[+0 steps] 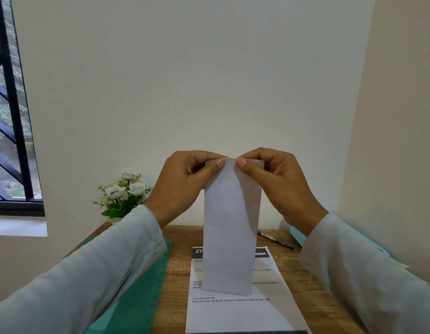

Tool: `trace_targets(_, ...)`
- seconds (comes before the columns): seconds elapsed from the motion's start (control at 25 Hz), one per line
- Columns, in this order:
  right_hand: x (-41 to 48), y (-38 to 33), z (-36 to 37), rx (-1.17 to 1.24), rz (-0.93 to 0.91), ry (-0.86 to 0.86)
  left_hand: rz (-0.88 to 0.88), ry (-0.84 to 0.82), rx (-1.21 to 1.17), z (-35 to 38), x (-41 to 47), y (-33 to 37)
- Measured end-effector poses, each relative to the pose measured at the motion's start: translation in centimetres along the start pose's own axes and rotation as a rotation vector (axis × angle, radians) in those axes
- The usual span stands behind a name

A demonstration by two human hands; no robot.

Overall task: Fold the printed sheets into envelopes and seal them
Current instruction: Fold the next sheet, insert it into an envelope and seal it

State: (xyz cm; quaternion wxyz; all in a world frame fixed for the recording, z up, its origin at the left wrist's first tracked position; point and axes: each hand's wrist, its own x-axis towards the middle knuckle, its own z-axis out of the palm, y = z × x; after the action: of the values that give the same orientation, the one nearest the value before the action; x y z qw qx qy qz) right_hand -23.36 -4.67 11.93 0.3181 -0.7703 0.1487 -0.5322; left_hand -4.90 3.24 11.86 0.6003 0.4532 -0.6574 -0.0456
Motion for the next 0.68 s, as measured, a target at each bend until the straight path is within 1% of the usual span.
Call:
trace_targets(0.12,0.2,-0.1,-0.3,0.000,-0.020,0.023,0.000,0.005,0.005,-0.2,0.2,0.1)
trace_targets(0.2,0.4,0.0,-0.5,0.060,0.000,0.102,0.014,0.071,0.041,-0.1,0.1,0.0)
trace_targets(0.28,0.4,0.3,-0.6,0.117,0.041,0.155,-0.014,0.126,0.012,0.1,0.0,-0.1)
trace_targets(0.32,0.1,0.6,-0.7,0.138,0.073,0.140,-0.050,0.143,-0.027,0.2,-0.2,-0.3)
trace_targets(0.36,-0.2,0.9,-0.8,0.149,0.106,0.088,-0.089,0.160,-0.073,0.2,-0.3,-0.4)
trace_targets(0.48,-1.6,2.4,-0.6,0.071,0.216,-0.126,-0.255,0.222,-0.208,-0.3,-1.0,-1.5)
trace_targets(0.56,-2.3,3.6,-0.7,0.026,0.244,-0.129,-0.377,0.225,-0.247,-0.6,-1.8,-2.5)
trace_targets(0.68,-2.8,5.5,-0.8,-0.053,0.276,-0.087,-0.573,0.122,-0.258,-0.8,-3.5,-4.4)
